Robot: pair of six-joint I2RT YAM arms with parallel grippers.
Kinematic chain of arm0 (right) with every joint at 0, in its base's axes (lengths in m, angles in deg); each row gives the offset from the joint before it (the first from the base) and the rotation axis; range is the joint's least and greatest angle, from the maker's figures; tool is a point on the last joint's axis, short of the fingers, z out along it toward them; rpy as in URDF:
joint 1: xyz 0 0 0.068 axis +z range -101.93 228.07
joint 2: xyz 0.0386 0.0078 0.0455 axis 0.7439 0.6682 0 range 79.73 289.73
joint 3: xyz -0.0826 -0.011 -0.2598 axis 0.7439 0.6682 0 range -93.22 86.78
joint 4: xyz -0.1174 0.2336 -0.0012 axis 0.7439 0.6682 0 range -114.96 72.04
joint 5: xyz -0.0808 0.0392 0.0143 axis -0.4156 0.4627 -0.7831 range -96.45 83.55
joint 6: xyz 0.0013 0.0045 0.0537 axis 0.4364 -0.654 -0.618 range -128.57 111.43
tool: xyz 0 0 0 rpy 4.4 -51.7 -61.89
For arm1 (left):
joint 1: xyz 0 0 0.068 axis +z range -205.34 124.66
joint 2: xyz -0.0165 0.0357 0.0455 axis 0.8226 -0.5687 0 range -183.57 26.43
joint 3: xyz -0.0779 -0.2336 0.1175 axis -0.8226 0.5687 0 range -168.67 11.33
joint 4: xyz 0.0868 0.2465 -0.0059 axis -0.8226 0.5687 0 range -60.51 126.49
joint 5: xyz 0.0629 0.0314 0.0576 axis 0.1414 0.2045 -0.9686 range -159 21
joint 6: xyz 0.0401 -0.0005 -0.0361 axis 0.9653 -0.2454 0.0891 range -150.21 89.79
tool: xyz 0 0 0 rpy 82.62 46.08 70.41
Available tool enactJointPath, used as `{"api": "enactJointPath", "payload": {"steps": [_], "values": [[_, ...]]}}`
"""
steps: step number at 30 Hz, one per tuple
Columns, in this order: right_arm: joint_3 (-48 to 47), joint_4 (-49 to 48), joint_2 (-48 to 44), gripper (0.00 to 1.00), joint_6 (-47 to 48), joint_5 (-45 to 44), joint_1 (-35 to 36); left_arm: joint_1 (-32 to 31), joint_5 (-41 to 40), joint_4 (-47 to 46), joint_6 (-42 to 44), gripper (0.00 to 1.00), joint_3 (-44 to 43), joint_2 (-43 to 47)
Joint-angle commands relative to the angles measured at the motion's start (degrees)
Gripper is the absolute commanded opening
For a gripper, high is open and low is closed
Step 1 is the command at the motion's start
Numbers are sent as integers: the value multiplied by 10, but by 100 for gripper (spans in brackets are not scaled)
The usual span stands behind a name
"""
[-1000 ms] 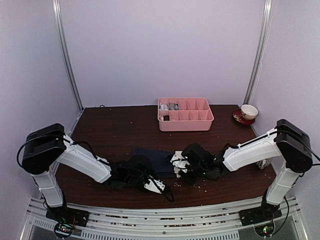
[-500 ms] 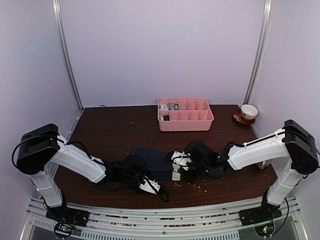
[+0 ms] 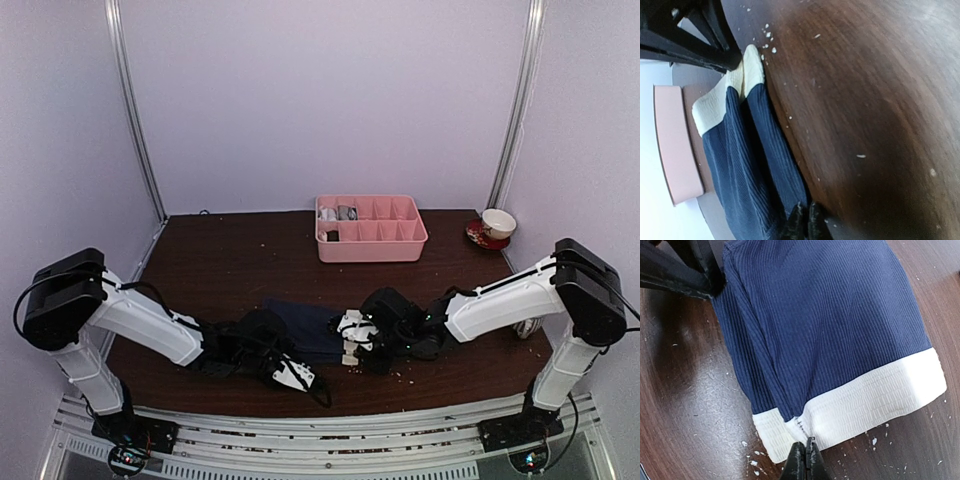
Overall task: Roll the underwear
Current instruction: Adjust the underwear at the center of the board.
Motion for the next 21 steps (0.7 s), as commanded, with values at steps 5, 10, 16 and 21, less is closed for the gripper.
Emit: {"api": "enactJointPath", "payload": {"steps": [5, 10, 16, 21], "values": [[-9, 37, 0, 0, 7, 1, 10, 9, 32, -11, 3, 40, 42, 54], [-11, 44, 1, 9, 12, -12, 25, 9, 47, -38, 4, 63, 69, 94], [1, 34, -28, 19, 16, -24, 37, 9, 35, -77, -22, 73, 78, 89], [14, 28, -63, 23, 15, -39, 38, 9, 1, -92, -43, 77, 59, 31]]}}
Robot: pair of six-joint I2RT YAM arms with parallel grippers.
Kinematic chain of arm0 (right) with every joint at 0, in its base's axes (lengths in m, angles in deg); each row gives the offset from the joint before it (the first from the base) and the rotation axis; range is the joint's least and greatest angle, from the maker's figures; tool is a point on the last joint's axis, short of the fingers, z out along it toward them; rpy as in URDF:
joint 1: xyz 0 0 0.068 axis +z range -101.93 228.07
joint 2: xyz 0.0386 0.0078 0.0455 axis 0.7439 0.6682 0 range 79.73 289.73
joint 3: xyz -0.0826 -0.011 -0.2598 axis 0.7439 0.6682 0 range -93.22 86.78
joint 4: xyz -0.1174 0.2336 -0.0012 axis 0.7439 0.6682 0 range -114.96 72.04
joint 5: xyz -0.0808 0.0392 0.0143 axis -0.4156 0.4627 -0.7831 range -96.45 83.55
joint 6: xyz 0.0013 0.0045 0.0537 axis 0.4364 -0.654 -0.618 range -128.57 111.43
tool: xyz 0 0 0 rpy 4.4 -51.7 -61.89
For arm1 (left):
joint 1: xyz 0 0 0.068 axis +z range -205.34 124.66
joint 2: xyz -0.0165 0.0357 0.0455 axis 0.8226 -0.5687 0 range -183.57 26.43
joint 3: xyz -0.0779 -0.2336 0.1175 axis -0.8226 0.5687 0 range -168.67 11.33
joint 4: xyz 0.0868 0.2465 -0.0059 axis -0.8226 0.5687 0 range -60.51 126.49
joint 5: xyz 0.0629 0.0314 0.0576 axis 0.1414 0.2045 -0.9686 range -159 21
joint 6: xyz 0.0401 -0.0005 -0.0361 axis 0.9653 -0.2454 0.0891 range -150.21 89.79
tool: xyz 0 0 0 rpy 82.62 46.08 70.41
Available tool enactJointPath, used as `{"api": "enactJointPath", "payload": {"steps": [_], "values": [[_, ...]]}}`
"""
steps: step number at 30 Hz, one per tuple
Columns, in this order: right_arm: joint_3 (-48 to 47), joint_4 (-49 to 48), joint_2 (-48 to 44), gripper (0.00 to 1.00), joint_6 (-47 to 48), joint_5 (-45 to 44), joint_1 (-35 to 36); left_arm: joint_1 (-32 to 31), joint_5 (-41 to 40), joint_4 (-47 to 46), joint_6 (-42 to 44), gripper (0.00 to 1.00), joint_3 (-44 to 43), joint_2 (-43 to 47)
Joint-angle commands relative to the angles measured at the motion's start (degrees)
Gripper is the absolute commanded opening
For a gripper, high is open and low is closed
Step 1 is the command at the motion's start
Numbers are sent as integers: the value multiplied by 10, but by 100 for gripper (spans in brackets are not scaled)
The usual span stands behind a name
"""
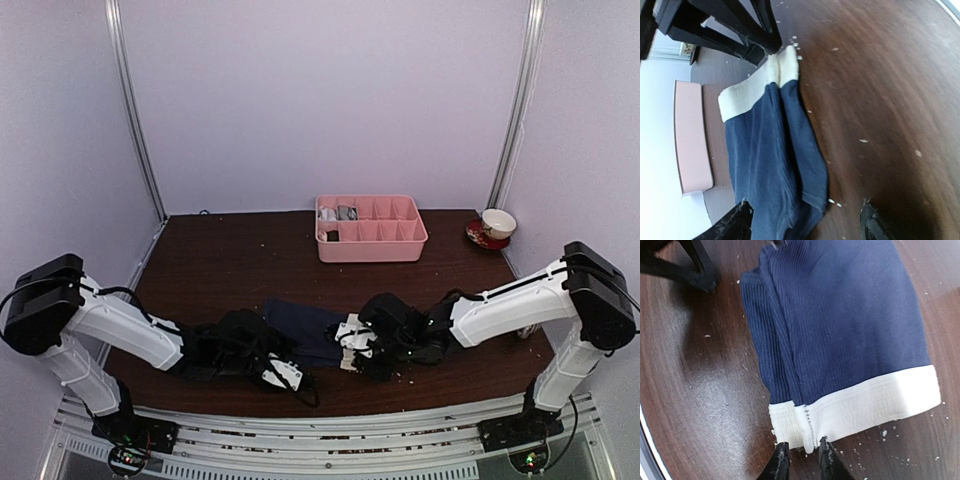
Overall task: Roll the underwear
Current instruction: Adjust the underwear at the center of the board, then pick up the underwear from the center of the board.
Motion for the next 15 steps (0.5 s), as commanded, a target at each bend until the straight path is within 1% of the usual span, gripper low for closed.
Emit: {"api": "enactJointPath", "payload": {"steps": [1, 3, 7, 11, 15], "values": [[14, 2, -43, 24, 2, -27, 5, 2, -24, -38, -24, 75, -13, -49], [20, -2, -54, 27, 3, -32, 5, 2, -25, -40, -21, 70, -16, -63], [29, -9, -71, 32, 9, -43, 10, 2, -27, -32, -17, 51, -20, -75], [45, -24, -87, 37, 23, -67, 25, 2, -29, -19, -13, 43, -23, -81], [71, -53, -111, 40, 50, -95, 42, 2, -36, -11, -17, 27, -28, -85]]}}
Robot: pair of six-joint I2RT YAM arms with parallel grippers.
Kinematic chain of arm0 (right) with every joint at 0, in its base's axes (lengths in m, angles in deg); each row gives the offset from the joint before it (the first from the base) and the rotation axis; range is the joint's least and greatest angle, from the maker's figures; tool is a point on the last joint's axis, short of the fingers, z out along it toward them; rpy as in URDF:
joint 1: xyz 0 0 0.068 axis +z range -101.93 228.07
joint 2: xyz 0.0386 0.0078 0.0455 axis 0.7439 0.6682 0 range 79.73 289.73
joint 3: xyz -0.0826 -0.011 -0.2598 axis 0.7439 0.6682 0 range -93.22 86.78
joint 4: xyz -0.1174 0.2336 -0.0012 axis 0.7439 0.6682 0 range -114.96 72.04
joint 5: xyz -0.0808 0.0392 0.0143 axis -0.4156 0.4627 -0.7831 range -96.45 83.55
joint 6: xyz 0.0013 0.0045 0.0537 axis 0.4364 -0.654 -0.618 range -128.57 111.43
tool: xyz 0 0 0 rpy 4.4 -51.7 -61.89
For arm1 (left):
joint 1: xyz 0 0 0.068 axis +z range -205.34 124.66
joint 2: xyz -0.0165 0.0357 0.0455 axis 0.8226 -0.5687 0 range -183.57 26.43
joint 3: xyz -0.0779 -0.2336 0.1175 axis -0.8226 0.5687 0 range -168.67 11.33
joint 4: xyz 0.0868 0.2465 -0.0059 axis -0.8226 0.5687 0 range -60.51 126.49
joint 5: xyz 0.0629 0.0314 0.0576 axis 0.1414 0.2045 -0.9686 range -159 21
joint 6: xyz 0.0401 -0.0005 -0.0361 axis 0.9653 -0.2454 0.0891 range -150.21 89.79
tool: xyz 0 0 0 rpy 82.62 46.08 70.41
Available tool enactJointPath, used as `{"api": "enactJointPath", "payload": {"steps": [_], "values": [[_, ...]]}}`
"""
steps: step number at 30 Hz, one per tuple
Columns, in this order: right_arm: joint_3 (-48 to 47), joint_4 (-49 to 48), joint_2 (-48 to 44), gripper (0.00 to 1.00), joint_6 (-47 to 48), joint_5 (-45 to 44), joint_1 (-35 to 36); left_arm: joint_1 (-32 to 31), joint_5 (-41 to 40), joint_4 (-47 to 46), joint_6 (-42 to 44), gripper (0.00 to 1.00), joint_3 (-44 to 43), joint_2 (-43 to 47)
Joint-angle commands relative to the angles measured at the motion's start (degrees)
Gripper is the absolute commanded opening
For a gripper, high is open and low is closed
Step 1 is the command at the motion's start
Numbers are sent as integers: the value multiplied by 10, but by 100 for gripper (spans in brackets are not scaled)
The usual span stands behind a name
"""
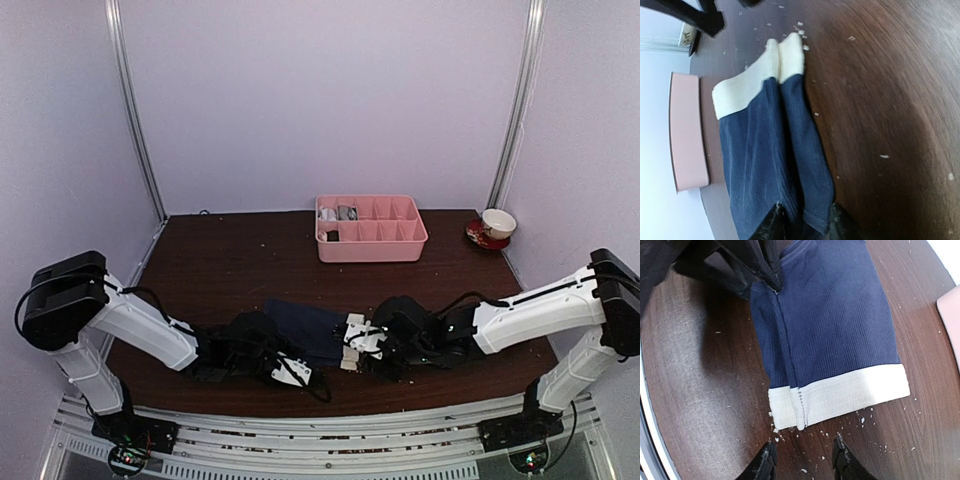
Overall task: Roll the underwear
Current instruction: Pick up the underwear from the center of the board.
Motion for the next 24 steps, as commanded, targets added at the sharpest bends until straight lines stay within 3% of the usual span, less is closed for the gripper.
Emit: {"api": "enactJointPath", "payload": {"steps": [1, 6, 18, 21, 24], "values": [[31, -45, -36, 41, 35, -52, 20, 2, -12, 39, -5, 21, -8, -18], [54, -89, -44, 42, 57, -93, 34, 2, 2, 69, -19, 0, -27, -15], [60, -147, 42, 44, 127, -164, 83, 43, 150, 205, -39, 0, -86, 33], [67, -167, 40, 54, 133, -153, 88, 56, 177, 222, -38, 0, -93, 39], [65, -173, 49, 58, 139, -138, 92, 60, 186, 230, -37, 0, -97, 42]]}}
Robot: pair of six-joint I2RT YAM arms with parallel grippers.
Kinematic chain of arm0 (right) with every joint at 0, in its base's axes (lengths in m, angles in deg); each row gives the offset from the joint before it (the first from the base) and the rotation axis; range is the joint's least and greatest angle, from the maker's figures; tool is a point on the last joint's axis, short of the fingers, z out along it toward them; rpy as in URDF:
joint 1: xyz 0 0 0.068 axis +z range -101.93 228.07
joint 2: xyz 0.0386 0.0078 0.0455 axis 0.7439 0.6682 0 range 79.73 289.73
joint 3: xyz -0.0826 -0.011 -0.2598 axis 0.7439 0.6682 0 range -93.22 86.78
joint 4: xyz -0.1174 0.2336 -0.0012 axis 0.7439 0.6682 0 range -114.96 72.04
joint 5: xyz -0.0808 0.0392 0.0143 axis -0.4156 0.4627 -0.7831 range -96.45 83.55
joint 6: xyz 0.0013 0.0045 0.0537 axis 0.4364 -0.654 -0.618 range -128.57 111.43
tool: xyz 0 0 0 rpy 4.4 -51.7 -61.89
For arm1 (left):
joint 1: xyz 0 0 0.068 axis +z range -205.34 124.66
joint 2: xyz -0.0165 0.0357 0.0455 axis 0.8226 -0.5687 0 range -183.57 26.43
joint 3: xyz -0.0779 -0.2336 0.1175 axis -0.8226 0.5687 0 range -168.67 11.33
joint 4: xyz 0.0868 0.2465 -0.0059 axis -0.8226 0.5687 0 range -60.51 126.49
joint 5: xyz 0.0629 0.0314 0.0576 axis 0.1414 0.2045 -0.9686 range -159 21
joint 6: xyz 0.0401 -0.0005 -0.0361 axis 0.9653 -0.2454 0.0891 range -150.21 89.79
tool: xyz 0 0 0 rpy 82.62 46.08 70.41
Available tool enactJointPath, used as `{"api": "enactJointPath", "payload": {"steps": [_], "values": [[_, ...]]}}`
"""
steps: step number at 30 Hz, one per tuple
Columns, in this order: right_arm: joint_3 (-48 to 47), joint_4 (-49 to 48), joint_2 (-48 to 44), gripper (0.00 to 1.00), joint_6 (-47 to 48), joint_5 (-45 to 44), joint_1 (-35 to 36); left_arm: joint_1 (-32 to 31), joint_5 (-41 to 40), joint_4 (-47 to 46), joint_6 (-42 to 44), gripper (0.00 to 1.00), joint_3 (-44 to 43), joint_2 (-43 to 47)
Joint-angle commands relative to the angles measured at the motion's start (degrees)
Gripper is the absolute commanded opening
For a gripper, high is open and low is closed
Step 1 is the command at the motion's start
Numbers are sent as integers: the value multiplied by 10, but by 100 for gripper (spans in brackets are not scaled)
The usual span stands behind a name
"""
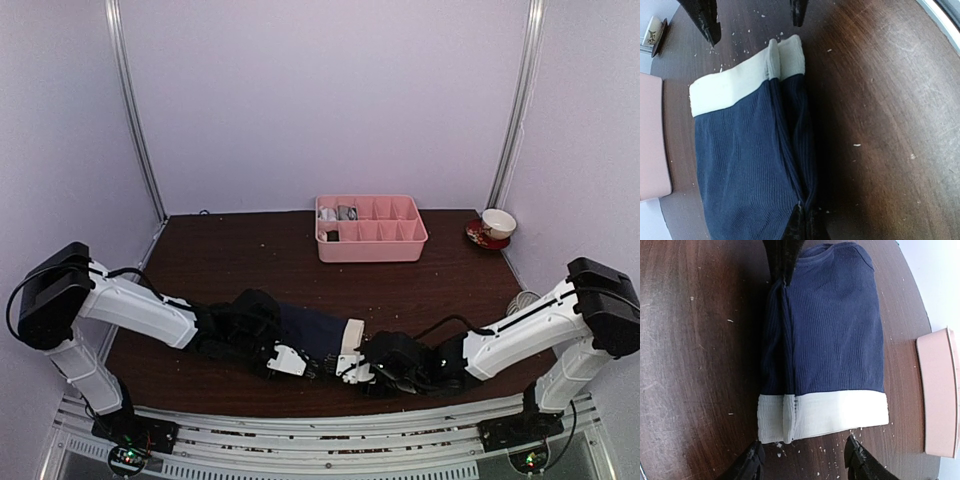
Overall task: Roll the underwear
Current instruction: Pick up the underwear from the center of the board.
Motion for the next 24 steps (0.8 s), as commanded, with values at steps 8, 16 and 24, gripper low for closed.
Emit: {"api": "enactJointPath", "payload": {"steps": [8, 16, 24], "values": [[-5, -38, 40, 57, 17, -40, 27, 20, 63, 41, -1, 0, -22, 19], [80, -155, -125, 54, -58, -54, 10, 32, 66, 36, 24, 0, 10, 45], [-45, -79, -92, 7, -194, 60, -95, 32, 70, 49, 32, 0, 12, 54]]}}
